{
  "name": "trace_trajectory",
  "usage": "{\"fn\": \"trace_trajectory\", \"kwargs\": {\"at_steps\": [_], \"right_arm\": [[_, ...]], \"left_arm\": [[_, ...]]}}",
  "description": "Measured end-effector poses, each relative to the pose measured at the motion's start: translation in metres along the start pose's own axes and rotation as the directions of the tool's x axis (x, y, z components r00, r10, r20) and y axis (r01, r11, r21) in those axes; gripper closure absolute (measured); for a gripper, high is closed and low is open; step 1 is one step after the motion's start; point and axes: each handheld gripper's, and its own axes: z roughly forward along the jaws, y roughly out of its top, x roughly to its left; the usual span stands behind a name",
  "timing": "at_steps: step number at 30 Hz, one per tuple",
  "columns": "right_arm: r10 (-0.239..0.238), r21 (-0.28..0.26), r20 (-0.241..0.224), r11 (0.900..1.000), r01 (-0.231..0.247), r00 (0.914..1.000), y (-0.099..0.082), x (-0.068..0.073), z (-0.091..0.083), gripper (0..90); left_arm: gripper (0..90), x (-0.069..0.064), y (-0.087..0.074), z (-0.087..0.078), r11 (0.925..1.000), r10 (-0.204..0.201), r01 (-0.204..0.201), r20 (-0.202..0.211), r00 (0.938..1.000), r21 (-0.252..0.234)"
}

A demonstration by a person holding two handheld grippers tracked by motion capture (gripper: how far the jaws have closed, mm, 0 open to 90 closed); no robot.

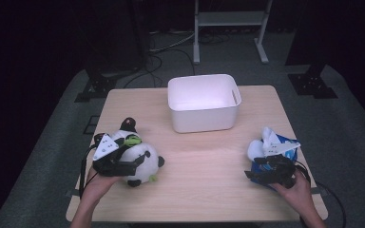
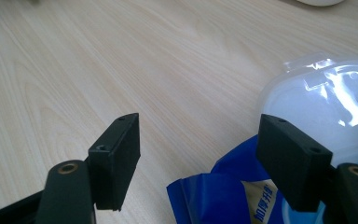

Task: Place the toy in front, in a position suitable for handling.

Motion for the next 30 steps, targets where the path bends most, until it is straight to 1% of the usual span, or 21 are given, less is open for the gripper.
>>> {"fn": "trace_trajectory", "kwargs": {"at_steps": [6, 7, 9, 12, 15, 18, 19, 22, 23, 24, 25, 27, 29, 30], "right_arm": [[0.003, 0.007, -0.004, 1.0000, -0.003, 1.0000, -0.002, -0.003, 0.002, 29.3], [0.004, 0.004, -0.006, 1.0000, -0.004, 1.0000, -0.002, -0.003, 0.001, 29.3], [0.005, 0.004, -0.007, 1.0000, -0.005, 1.0000, -0.001, -0.002, 0.001, 29.3], [0.000, 0.007, -0.007, 1.0000, 0.000, 1.0000, -0.001, 0.000, 0.001, 29.2], [-0.008, 0.009, -0.003, 0.9999, 0.008, 1.0000, -0.001, 0.001, 0.001, 29.3], [-0.009, 0.004, 0.001, 1.0000, 0.009, 1.0000, 0.000, 0.002, 0.000, 29.2], [-0.007, 0.004, 0.002, 1.0000, 0.007, 1.0000, 0.000, 0.002, 0.000, 29.3], [-0.009, 0.003, 0.004, 1.0000, 0.009, 1.0000, 0.000, 0.003, 0.000, 29.2], [-0.009, 0.006, 0.004, 0.9999, 0.009, 1.0000, 0.000, 0.003, 0.001, 29.3], [-0.009, 0.006, 0.004, 0.9999, 0.009, 1.0000, 0.000, 0.003, 0.001, 29.3], [-0.009, 0.005, 0.001, 0.9999, 0.009, 1.0000, 0.001, 0.004, 0.001, 29.3], [-0.014, 0.010, 0.000, 0.9999, 0.014, 0.9999, 0.002, 0.005, 0.003, 29.3], [-0.020, 0.011, -0.002, 0.9997, 0.020, 0.9998, 0.003, 0.006, 0.004, 29.3], [-0.020, 0.011, -0.002, 0.9997, 0.020, 0.9998, 0.003, 0.006, 0.004, 29.3]], "left_arm": [[1.5, 0.001, 0.001, 0.001, 0.9999, -0.001, 0.001, 0.004, 1.0000, 0.012], [1.5, 0.002, 0.000, 0.001, 0.9999, 0.004, -0.004, 0.002, 1.0000, 0.016], [1.5, 0.002, 0.000, 0.000, 0.9996, 0.006, -0.006, 0.000, 1.0000, 0.027], [1.5, 0.004, -0.001, -0.001, 0.9995, 0.005, -0.005, -0.002, 1.0000, 0.030], [1.5, 0.007, -0.001, -0.001, 0.9992, 0.005, -0.005, -0.016, 0.9999, 0.040], [1.6, 0.009, -0.001, 0.000, 0.9988, 0.007, -0.006, -0.020, 0.9998, 0.048], [1.6, 0.011, -0.001, 0.001, 0.9981, 0.014, -0.012, -0.027, 0.9995, 0.061], [1.6, 0.013, 0.000, 0.002, 0.9978, 0.016, -0.013, -0.032, 0.9994, 0.064], [2.8, 0.016, 0.001, 0.003, 0.9977, 0.022, -0.019, -0.037, 0.9991, 0.065], [4.6, 0.016, 0.001, 0.003, 0.9977, 0.022, -0.019, -0.037, 0.9991, 0.065], [5.1, 0.020, 0.005, 0.002, 0.9971, 0.038, -0.035, -0.043, 0.9984, 0.068], [6.8, 0.025, 0.008, 0.003, 0.9954, 0.048, -0.044, -0.048, 0.9977, 0.086], [11.0, 0.031, 0.010, 0.004, 0.9913, 0.073, -0.067, -0.046, 0.9963, 0.113], [12.2, 0.031, 0.010, 0.004, 0.9913, 0.073, -0.067, -0.046, 0.9963, 0.113]]}}
